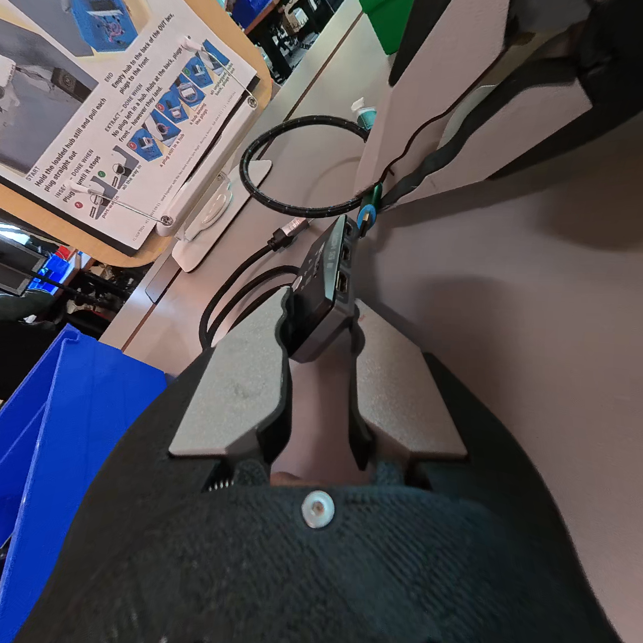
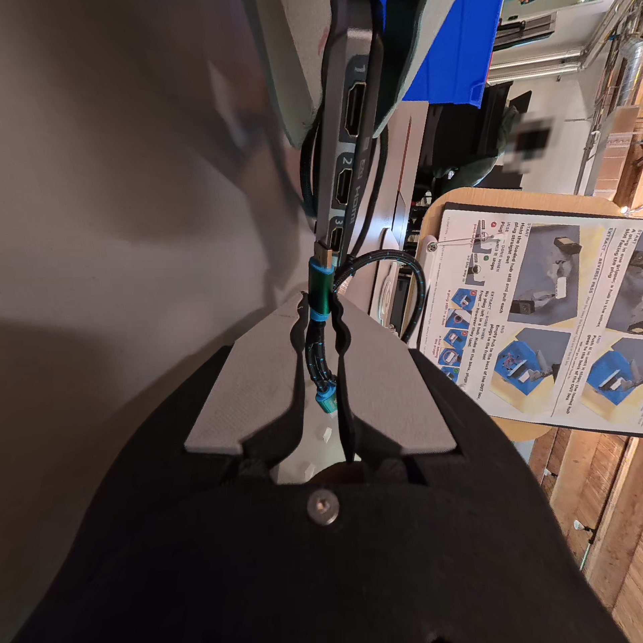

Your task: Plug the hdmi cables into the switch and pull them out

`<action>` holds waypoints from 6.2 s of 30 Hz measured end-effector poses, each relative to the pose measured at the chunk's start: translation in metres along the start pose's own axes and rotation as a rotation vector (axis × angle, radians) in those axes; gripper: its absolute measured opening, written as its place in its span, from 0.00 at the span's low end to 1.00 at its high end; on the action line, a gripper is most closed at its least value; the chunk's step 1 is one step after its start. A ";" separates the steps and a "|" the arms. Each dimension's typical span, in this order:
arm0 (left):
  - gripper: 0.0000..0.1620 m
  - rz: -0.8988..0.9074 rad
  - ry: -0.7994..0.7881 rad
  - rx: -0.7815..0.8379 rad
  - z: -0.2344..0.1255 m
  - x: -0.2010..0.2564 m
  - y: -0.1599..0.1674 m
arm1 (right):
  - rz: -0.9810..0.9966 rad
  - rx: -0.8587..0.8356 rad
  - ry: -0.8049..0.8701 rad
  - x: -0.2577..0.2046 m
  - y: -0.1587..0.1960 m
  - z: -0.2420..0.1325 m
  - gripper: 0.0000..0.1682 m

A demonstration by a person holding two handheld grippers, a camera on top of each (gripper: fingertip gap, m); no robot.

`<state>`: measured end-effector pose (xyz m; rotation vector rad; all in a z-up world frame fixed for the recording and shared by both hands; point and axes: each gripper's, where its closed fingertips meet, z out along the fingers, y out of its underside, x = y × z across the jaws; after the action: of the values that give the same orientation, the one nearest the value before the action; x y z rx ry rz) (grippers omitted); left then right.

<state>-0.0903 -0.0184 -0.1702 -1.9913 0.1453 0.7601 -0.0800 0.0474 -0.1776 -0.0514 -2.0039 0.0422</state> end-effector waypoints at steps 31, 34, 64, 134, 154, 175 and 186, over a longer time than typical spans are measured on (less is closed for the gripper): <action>0.18 0.050 -0.295 -0.044 -0.004 -0.043 0.010 | 0.722 0.659 -0.691 -0.009 -0.017 -0.062 0.13; 0.18 0.050 -0.295 -0.042 -0.005 -0.043 0.010 | 0.944 0.582 -0.725 -0.001 -0.004 -0.041 0.12; 0.17 0.077 -0.312 -0.056 -0.006 -0.045 0.012 | 1.000 0.570 -0.757 0.000 0.003 -0.053 0.00; 0.18 0.066 -0.308 -0.058 -0.006 -0.045 0.014 | 0.670 0.232 -0.621 -0.059 0.007 -0.080 0.08; 0.18 0.070 -0.309 -0.054 -0.008 -0.045 0.012 | 1.348 0.151 -0.773 -0.038 0.021 -0.039 0.27; 0.21 -0.019 0.159 -0.055 0.003 0.015 0.010 | -0.008 -0.149 0.019 -0.017 0.029 -0.035 0.04; 0.21 0.022 0.150 -0.033 0.011 0.021 -0.002 | -0.127 -0.275 -0.061 -0.012 0.023 -0.030 0.04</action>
<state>-0.0777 -0.0035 -0.1847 -2.0808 0.2452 0.6300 -0.0474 0.0702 -0.1773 -0.0999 -2.0582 -0.3166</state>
